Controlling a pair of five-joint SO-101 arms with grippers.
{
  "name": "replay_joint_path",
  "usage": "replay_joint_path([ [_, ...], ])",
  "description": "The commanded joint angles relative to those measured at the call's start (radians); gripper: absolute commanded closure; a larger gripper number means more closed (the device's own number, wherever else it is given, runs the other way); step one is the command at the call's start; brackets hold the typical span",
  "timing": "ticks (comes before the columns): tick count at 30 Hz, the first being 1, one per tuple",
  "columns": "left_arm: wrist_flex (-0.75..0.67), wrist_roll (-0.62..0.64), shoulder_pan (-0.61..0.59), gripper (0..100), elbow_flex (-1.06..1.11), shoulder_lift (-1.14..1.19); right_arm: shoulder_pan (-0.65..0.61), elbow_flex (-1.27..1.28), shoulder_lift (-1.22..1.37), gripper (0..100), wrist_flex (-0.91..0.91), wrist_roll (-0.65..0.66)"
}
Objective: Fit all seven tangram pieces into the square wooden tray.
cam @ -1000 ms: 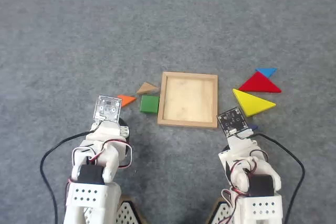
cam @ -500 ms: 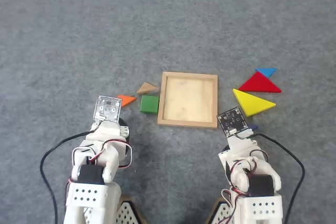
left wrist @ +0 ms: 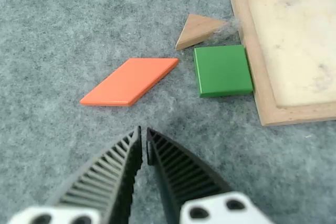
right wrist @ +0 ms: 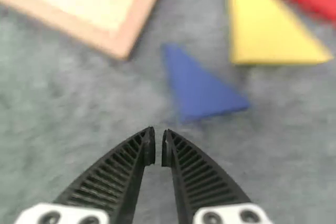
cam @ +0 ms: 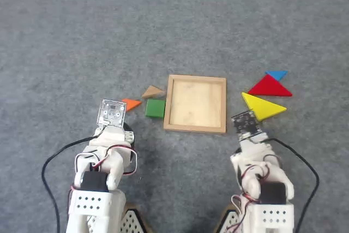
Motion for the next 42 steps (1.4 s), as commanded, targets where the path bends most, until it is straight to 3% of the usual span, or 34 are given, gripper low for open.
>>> replay_joint_path([
  [1,0.0,0.005,-0.002,99,-0.018,-0.012,0.157,-0.057,-0.004,95.7,-0.145,0.276],
  [5,0.0,0.005,-0.003,99,-0.018,-0.012,0.26,-0.187,0.008,95.7,-0.131,0.21],
  [11,0.0,0.005,-0.003,99,-0.018,-0.012,0.275,-0.356,0.062,95.7,-0.084,0.203],
  [15,0.0,0.005,-0.003,99,-0.018,-0.012,0.275,-0.494,0.331,95.7,-0.108,0.201],
  [20,0.0,0.005,-0.003,99,-0.018,-0.012,0.255,-0.784,0.866,95.7,-0.108,0.21],
  [23,0.0,0.005,-0.003,99,-0.018,-0.012,0.2,-1.003,1.213,92.2,-0.005,0.313],
  [29,0.0,0.005,-0.003,99,-0.018,-0.012,0.136,-1.315,1.702,70.7,0.131,0.592],
  [33,0.0,0.005,-0.003,99,-0.018,-0.012,0.137,-1.418,1.833,63.1,0.136,0.664],
  [38,0.0,0.005,-0.003,99,-0.018,-0.012,0.124,-1.419,1.9,62.7,0.119,0.806],
  [42,0.0,0.006,-0.003,99,-0.018,-0.012,0.119,-1.419,1.951,62.7,0.042,0.816],
])
